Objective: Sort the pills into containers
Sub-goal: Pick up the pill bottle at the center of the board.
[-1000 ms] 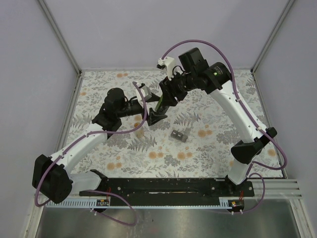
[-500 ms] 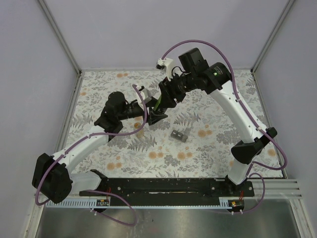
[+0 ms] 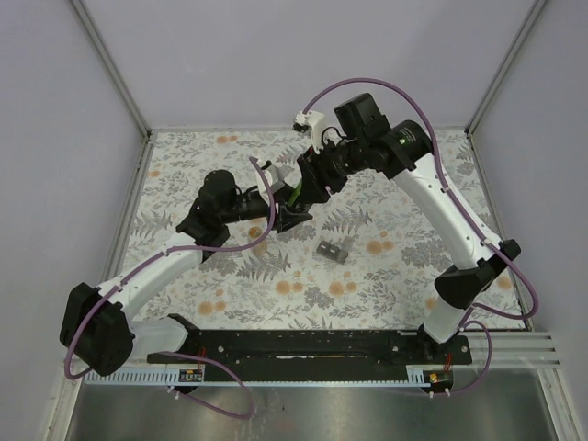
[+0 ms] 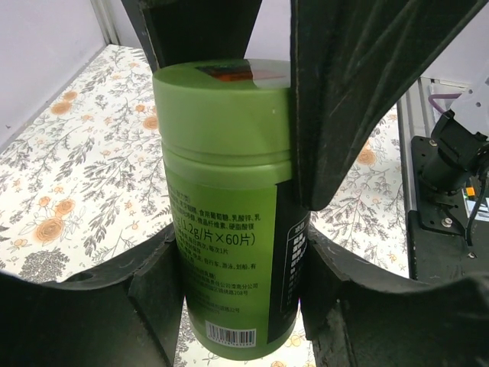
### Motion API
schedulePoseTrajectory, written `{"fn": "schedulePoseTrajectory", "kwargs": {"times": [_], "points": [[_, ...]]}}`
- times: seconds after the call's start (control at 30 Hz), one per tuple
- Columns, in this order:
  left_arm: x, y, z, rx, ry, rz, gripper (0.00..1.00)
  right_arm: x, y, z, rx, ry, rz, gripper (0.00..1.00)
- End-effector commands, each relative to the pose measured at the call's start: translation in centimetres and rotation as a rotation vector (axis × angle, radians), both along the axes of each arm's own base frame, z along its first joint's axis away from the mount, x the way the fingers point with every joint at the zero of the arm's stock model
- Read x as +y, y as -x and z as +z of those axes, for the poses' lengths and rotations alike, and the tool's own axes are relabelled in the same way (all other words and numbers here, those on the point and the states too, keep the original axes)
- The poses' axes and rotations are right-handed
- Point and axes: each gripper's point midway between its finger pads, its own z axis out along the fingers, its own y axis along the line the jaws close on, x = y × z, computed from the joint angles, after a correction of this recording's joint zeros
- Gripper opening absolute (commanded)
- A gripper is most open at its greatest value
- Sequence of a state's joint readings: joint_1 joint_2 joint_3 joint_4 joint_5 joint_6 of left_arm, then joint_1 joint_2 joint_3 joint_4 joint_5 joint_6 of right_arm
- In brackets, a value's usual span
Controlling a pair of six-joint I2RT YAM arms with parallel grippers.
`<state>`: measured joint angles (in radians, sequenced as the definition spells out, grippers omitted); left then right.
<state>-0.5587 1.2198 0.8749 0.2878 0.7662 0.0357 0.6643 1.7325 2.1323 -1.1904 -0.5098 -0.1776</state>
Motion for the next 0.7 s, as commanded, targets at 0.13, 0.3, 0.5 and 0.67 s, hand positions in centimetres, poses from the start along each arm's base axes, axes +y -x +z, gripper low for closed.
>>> {"fn": "schedulePoseTrajectory", "kwargs": {"times": [0.13, 0.3, 0.5, 0.67], "points": [[0.6, 0.1, 3.4, -0.056, 0.02, 0.036, 0.0, -0.8, 0.4, 2.6, -0.077, -0.049, -0.03, 0.69], [1.1, -0.4, 3.1, -0.068, -0.002, 0.078, 0.0, -1.0, 0.2, 2.7, -0.086, -0.049, -0.048, 0.93], [1.3, -0.5, 3.1, -0.07, -0.006, 0.094, 0.0, -1.3, -0.4, 2.8, -0.102, -0.037, -0.092, 0.96], [1.7, -0.7, 2.5, -0.108, -0.052, 0.113, 0.0, -1.7, -1.2, 2.7, -0.106, -0.026, -0.158, 0.93]]}}
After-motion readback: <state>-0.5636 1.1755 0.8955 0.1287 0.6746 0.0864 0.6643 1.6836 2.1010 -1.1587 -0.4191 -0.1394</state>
